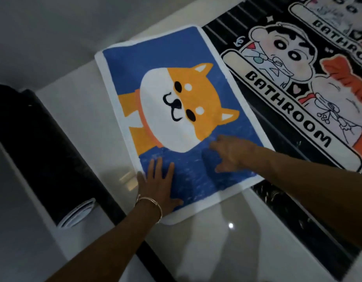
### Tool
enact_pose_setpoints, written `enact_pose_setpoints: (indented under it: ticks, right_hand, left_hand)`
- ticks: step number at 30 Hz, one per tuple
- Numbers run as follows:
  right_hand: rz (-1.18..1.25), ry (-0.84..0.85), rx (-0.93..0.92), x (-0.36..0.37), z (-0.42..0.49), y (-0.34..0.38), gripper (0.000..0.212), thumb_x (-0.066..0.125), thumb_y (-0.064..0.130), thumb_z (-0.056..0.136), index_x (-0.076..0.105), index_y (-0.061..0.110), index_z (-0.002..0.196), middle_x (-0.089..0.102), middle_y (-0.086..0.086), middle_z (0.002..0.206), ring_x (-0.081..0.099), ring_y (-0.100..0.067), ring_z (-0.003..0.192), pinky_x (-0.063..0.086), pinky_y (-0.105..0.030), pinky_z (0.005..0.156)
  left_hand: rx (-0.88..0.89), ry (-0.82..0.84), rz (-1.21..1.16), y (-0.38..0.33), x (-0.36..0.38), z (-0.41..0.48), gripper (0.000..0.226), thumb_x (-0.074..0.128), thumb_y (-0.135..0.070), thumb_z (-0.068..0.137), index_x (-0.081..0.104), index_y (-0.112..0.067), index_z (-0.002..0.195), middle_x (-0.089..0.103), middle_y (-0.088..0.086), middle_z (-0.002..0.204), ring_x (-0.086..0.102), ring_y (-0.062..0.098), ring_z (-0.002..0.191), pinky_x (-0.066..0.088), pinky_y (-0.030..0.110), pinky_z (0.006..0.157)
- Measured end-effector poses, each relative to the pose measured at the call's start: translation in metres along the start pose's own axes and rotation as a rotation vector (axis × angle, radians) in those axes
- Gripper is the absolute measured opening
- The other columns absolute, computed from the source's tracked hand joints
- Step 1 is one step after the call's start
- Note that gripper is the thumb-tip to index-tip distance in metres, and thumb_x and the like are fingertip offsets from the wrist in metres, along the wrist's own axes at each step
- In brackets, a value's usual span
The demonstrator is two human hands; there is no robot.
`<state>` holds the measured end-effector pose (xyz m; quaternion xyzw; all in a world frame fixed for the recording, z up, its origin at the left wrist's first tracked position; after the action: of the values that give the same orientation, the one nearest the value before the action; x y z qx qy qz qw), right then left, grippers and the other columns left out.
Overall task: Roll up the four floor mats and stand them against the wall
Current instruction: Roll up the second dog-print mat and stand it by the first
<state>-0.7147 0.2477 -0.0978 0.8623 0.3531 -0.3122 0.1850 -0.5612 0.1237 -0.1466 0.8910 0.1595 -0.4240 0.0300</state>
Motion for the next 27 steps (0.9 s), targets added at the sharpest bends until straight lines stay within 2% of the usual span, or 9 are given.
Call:
enact_pose_setpoints:
  ticks: [2,5,8,11,14,17,20,23,27]
  right_hand:
    - [-0.006,-0.015,-0.021,0.022,-0.01,-0.007,0.076,0.071,0.044,0.078,0.035,0.018,0.14,0.035,-0.007,0.139,0.043,-0.031,0.125,0.045,-0.041,0.096]
    - [-0.031,-0.12,-0.045,0.055,-0.024,-0.008,0.082,0.073,0.053,0.069,0.039,0.021,0.136,0.034,-0.003,0.136,0.032,-0.024,0.126,0.039,-0.041,0.099]
    - [-0.125,-0.209,-0.111,0.074,-0.03,0.003,0.087,0.072,0.052,0.069,0.031,0.022,0.14,0.028,-0.001,0.141,0.028,-0.023,0.13,0.033,-0.041,0.103]
    - [-0.19,-0.246,-0.155,0.091,-0.036,0.006,0.067,0.059,0.031,0.086,0.027,0.021,0.144,0.029,-0.005,0.144,0.028,-0.026,0.133,0.033,-0.041,0.103]
    - [-0.117,-0.279,-0.156,0.087,-0.042,0.002,0.049,0.044,0.022,0.095,0.032,0.025,0.142,0.035,-0.004,0.139,0.032,-0.024,0.129,0.037,-0.037,0.098]
    - [-0.036,-0.239,-0.208,0.083,-0.043,0.01,0.038,0.041,0.018,0.098,0.044,0.022,0.136,0.048,-0.003,0.135,0.044,-0.022,0.124,0.039,-0.032,0.096]
    - [0.006,-0.248,-0.214,0.07,-0.038,0.013,0.028,0.045,0.025,0.096,0.053,0.017,0.122,0.06,-0.005,0.124,0.056,-0.023,0.112,0.044,-0.033,0.091]
    - [0.042,-0.199,-0.223,0.065,-0.037,0.015,0.03,0.048,0.035,0.094,0.055,0.018,0.117,0.063,-0.006,0.117,0.059,-0.025,0.106,0.045,-0.033,0.087]
    - [0.189,-0.051,-0.289,0.087,-0.051,0.028,0.03,0.052,0.037,0.094,0.055,0.018,0.118,0.063,-0.004,0.117,0.058,-0.02,0.103,0.041,-0.027,0.081]
  left_hand:
    - [0.174,-0.031,0.082,-0.025,-0.001,-0.006,0.098,0.055,-0.062,0.081,-0.004,-0.026,0.15,-0.011,0.012,0.157,-0.007,0.03,0.145,0.003,0.054,0.113]
    - [0.335,-0.026,0.131,-0.064,0.007,-0.014,0.082,0.056,-0.05,0.086,0.01,-0.023,0.149,0.009,0.01,0.153,0.01,0.031,0.141,0.015,0.05,0.112]
    - [0.276,-0.046,0.116,-0.067,0.016,-0.02,0.068,0.052,-0.034,0.091,0.015,-0.021,0.147,0.014,0.011,0.151,0.014,0.033,0.139,0.024,0.051,0.108]
    - [0.261,0.017,0.135,-0.063,0.016,-0.03,0.051,0.039,-0.02,0.097,0.023,-0.016,0.145,0.026,0.013,0.146,0.03,0.031,0.133,0.039,0.045,0.098]
    - [0.16,-0.041,0.072,-0.058,-0.005,-0.032,0.039,0.04,-0.015,0.096,0.035,-0.015,0.135,0.043,0.01,0.133,0.049,0.029,0.119,0.044,0.04,0.088]
    - [0.08,-0.066,0.043,-0.057,-0.011,-0.042,0.04,0.043,-0.02,0.094,0.036,-0.017,0.133,0.045,0.008,0.131,0.049,0.029,0.118,0.042,0.038,0.089]
    - [0.172,-0.126,0.045,-0.084,-0.012,-0.048,0.051,0.041,-0.024,0.094,0.027,-0.016,0.142,0.04,0.01,0.134,0.042,0.03,0.12,0.036,0.04,0.093]
    - [0.218,-0.138,0.035,-0.103,-0.012,-0.041,0.046,0.034,-0.022,0.098,0.027,-0.013,0.142,0.048,0.012,0.129,0.048,0.032,0.115,0.039,0.041,0.088]
    - [0.188,0.076,-0.002,-0.095,0.006,-0.04,0.031,0.038,-0.028,0.099,0.042,-0.015,0.127,0.057,0.011,0.122,0.056,0.031,0.11,0.042,0.038,0.085]
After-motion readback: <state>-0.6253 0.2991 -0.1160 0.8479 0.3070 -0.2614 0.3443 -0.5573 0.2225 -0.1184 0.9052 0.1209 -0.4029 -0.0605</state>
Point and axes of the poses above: each hand's wrist, its own z-axis towards the middle knuckle, its own x-axis out of the palm, y = z × x, the point moved 6 cm from there along z, towards the middle knuckle
